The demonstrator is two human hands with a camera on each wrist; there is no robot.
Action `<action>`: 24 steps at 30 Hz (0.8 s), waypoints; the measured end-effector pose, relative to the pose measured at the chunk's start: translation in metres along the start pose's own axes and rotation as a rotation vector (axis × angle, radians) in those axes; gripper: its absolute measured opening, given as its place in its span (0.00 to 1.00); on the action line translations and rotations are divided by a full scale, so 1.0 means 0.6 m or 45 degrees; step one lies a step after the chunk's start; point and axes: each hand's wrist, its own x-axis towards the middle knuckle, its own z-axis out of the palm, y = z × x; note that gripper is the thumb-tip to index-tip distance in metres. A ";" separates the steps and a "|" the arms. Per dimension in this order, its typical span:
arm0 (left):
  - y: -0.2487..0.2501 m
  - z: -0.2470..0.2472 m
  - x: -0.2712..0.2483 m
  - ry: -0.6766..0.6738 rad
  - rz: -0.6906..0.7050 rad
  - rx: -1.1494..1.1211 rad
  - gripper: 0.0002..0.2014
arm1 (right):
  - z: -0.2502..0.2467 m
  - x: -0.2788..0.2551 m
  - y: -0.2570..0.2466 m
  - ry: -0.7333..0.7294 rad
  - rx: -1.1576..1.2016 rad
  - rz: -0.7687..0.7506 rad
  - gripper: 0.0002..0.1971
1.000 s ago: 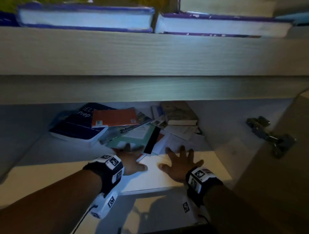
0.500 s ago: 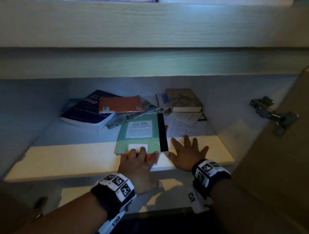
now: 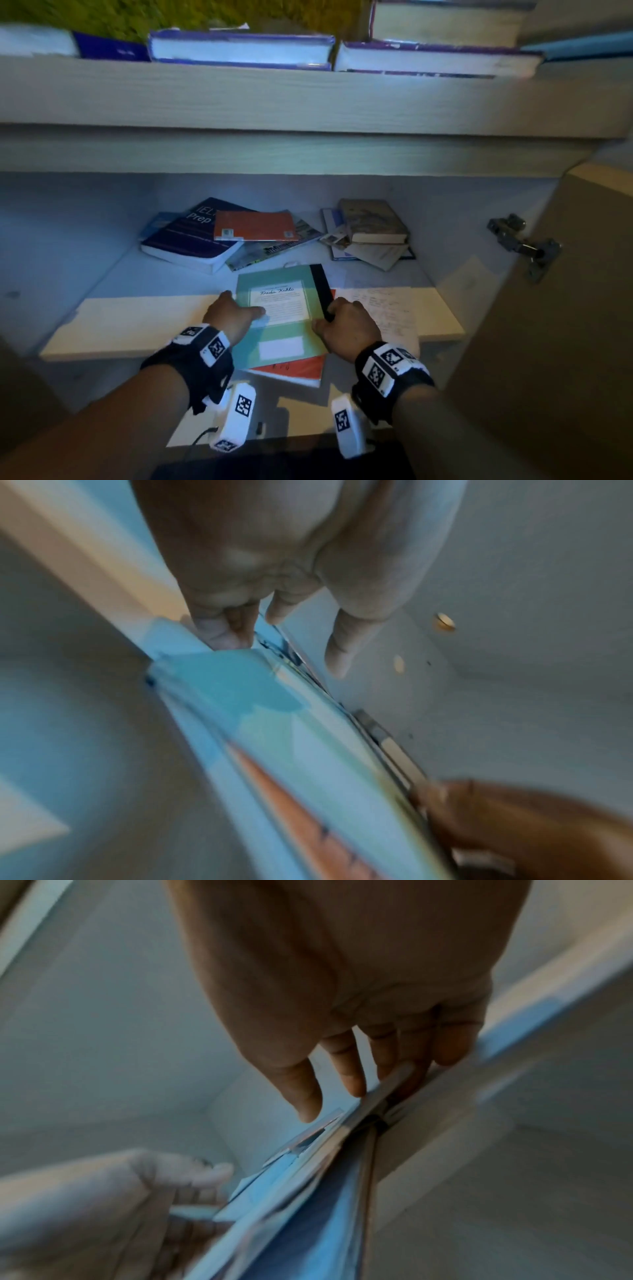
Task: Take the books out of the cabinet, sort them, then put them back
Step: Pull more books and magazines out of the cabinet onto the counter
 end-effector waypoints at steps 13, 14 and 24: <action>0.012 -0.008 -0.052 -0.180 0.149 0.655 0.30 | -0.085 -0.005 0.145 0.180 -0.040 0.431 0.27; 0.013 -0.007 -0.052 -0.202 0.149 0.674 0.27 | -0.089 -0.009 0.161 0.169 -0.005 0.472 0.29; -0.009 0.034 -0.050 -0.159 0.172 0.465 0.47 | -0.087 -0.027 0.157 0.118 1.386 0.462 0.06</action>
